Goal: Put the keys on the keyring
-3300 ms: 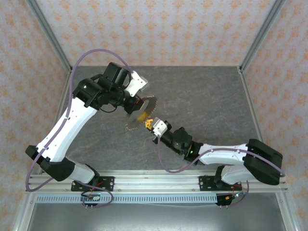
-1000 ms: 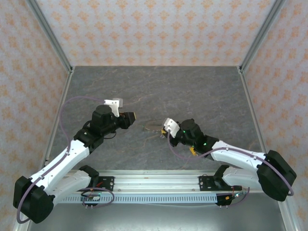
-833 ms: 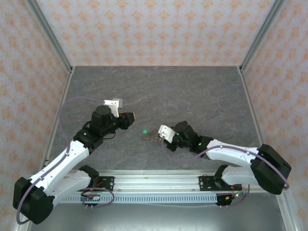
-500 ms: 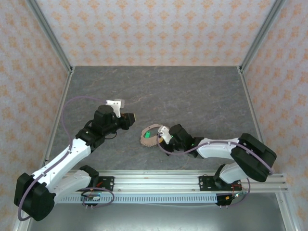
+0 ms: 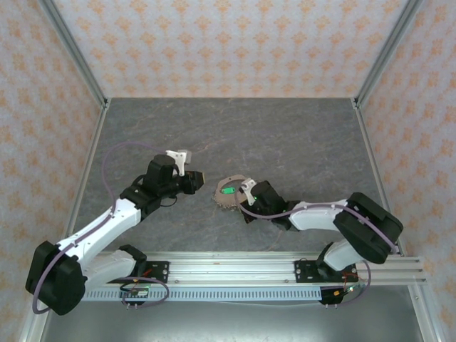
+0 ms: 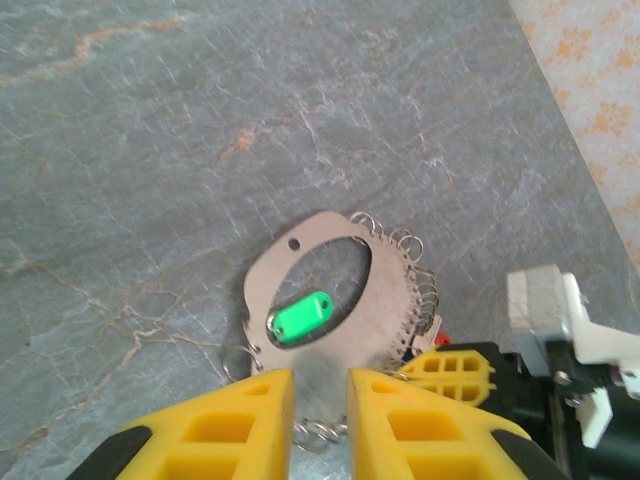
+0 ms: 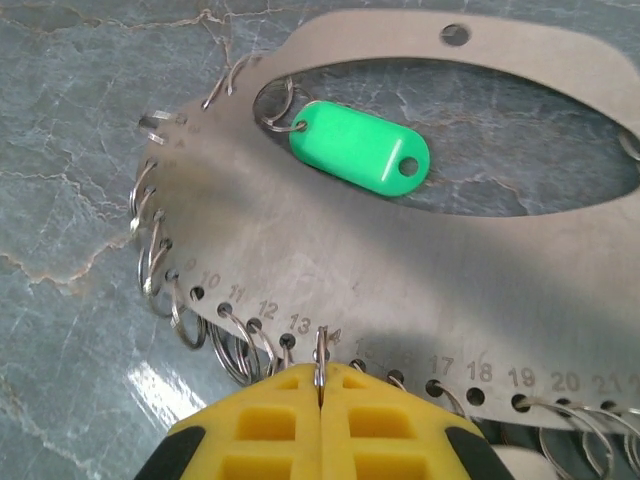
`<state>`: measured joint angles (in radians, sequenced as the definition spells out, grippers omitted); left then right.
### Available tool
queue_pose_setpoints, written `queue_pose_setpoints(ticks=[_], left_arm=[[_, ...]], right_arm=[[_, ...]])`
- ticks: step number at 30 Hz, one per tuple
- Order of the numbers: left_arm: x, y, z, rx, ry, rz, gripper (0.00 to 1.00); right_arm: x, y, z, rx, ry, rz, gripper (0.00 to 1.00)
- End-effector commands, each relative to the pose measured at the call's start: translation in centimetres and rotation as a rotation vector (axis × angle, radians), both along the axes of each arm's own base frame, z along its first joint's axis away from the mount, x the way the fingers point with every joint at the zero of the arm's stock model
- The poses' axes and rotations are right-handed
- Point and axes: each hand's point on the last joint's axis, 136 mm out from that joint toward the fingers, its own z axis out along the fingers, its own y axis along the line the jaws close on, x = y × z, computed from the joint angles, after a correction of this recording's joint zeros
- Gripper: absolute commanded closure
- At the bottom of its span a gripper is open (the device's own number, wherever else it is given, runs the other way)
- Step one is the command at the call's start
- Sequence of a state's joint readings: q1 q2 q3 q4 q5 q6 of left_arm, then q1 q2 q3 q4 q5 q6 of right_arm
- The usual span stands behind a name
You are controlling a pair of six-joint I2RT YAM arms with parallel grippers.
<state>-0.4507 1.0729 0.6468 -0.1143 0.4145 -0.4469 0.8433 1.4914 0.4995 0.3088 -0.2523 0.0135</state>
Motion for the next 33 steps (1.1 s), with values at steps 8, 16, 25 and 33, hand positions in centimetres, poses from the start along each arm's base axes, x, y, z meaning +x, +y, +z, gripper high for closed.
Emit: queue_pose_setpoints(ticks=[8,16,25,33], left_arm=[[1.1,-3.5,-0.5,0.011,0.046,-0.131,0.83],[0.4,-8.7,-4.3,0.094,0.160,-0.296,0.87],[-0.5,-11.1,-10.6,0.095,0.323,-0.299,0.93],[-1.4,-9.5,-14.2,0.161,0.406,-0.239,0.97]], right_arm=[[-2.3,-0.5,-0.8,-0.057,0.098,0.088,1.00],[-4.6,-1.8,0.5,0.023,0.145,0.165,1.00],[-4.2,-3.2,-1.7,-0.050,0.179,0.090,1.00],[-2.7,-2.6,-0.8,0.030,0.110,0.027,1.00]])
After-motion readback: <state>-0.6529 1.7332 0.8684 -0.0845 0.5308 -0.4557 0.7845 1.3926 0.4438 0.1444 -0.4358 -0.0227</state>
